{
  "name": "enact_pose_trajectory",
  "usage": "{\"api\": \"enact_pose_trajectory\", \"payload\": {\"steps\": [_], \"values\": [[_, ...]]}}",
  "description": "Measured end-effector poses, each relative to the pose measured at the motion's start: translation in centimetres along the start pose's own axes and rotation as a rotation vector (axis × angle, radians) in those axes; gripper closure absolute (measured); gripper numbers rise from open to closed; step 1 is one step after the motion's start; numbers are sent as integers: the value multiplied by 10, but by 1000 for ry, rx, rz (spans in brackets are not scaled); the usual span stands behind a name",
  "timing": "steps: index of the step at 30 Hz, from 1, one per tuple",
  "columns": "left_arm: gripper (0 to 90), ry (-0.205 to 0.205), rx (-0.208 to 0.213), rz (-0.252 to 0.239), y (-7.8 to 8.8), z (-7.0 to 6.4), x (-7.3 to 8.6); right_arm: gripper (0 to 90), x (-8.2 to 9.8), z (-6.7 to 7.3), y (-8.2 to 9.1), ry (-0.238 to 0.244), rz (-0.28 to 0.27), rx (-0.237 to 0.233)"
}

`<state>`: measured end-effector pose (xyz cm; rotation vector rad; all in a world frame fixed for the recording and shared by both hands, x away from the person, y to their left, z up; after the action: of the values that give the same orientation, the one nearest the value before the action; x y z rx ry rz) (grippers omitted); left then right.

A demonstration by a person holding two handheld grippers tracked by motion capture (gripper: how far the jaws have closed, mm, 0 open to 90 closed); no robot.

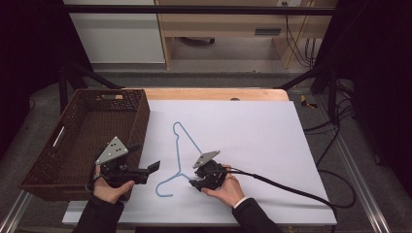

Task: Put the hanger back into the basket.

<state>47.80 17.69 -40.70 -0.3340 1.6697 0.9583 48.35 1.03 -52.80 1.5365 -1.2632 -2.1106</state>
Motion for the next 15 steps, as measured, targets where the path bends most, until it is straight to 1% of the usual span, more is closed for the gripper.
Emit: {"api": "enact_pose_trajectory", "payload": {"steps": [2, 3, 4, 5, 9, 11, 13, 15], "values": [[57, -1, 2, 0, 0, -1, 0, 603, 2, 0, -2, 3, 10, -4], [57, -1, 2, 0, 0, -1, 0, 629, 4, 1, -5, 4, 22, -10], [57, -1, 2, 1, -1, -1, 0, 641, 6, 3, -6, -6, 26, -14], [57, -1, 1, 1, -1, -1, 0, 652, 6, 3, -7, 1, 29, -19], [58, -2, 1, 1, -1, -1, 0, 688, 8, 4, -8, 11, 35, -13], [58, -2, 1, 1, -1, -1, 0, 701, 8, 4, -8, 11, 38, -17], [58, -2, 0, 3, -1, -1, 1, 718, 9, 4, -7, 16, 42, -8], [58, -6, -1, 5, -2, -1, 1, 761, 9, 4, -7, 22, 45, 0]]}}
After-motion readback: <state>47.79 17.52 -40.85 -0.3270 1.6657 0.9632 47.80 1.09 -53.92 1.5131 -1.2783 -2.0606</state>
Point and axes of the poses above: each handheld gripper's, and its own axes: y roughly backward along the jaws, x roughly out of its underside, z roughly to its left, the point moved 9 cm from there along -y, roughly forward along the jaws, and after that the axes turned 1 degree about -x, right-handed, at the moved point
